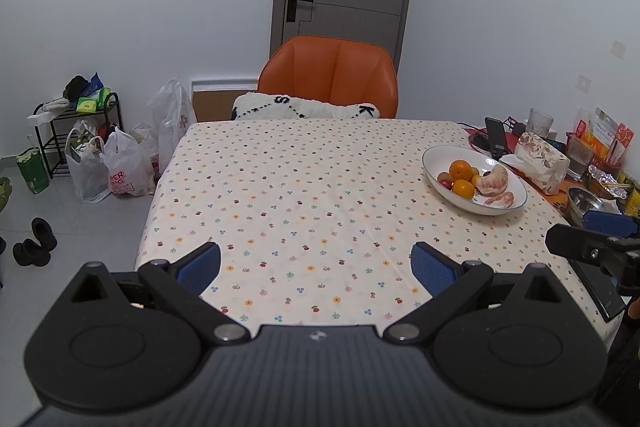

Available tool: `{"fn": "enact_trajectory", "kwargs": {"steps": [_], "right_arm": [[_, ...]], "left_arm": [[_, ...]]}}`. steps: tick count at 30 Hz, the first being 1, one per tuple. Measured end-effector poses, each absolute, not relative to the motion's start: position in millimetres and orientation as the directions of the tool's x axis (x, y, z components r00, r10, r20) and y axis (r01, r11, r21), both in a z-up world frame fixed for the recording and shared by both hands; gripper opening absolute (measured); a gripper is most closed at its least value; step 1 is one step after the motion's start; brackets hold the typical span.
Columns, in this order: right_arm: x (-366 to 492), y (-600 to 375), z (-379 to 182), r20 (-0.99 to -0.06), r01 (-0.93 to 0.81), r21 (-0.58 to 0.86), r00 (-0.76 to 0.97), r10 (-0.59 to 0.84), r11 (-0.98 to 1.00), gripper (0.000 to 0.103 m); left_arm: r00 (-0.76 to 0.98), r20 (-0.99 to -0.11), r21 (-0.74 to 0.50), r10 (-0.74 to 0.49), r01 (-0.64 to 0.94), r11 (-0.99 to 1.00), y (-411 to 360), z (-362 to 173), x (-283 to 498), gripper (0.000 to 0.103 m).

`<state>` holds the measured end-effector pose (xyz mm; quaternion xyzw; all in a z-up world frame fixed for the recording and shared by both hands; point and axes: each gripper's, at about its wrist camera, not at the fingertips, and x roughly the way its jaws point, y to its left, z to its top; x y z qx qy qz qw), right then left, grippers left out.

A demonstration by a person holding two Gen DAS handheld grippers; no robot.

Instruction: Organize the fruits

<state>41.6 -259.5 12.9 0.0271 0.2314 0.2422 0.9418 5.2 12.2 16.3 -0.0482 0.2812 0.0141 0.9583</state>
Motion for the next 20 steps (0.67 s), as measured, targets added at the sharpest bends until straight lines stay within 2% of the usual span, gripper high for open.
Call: {"fn": "enact_trajectory", "kwargs": {"steps": [20], "right_arm": [[41.7,-261.4,10.9,-0.426,-0.433,0.171,0.777,0.463,0.885,0.103]], "left_arm": [[0.851,-0.525,-0.066,-0.005,-0.035,0.997,4.7,18.6,2.1,0.100]]}}
